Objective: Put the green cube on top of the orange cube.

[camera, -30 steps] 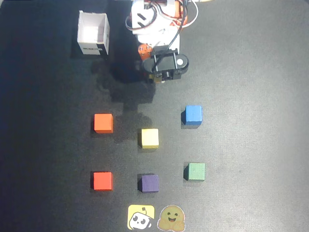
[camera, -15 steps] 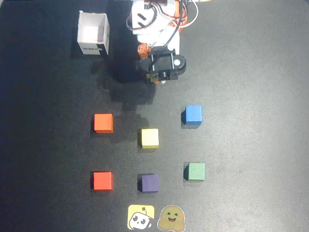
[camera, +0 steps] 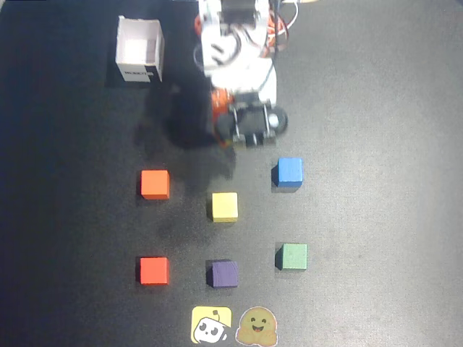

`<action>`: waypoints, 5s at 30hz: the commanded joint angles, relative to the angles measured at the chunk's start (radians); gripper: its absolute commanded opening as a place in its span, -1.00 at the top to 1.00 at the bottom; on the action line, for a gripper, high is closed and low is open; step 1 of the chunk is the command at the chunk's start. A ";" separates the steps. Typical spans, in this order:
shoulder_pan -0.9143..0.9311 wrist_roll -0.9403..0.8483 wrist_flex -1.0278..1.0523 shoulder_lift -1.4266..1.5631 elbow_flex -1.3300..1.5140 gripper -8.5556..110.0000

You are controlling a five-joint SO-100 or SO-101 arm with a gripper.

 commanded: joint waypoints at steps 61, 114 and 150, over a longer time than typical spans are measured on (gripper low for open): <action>-0.239 0.325 -0.138 -1.359 -1.192 0.50; -0.140 0.314 0.028 -1.229 -1.164 0.83; 0.403 0.126 0.115 -0.551 -0.485 0.78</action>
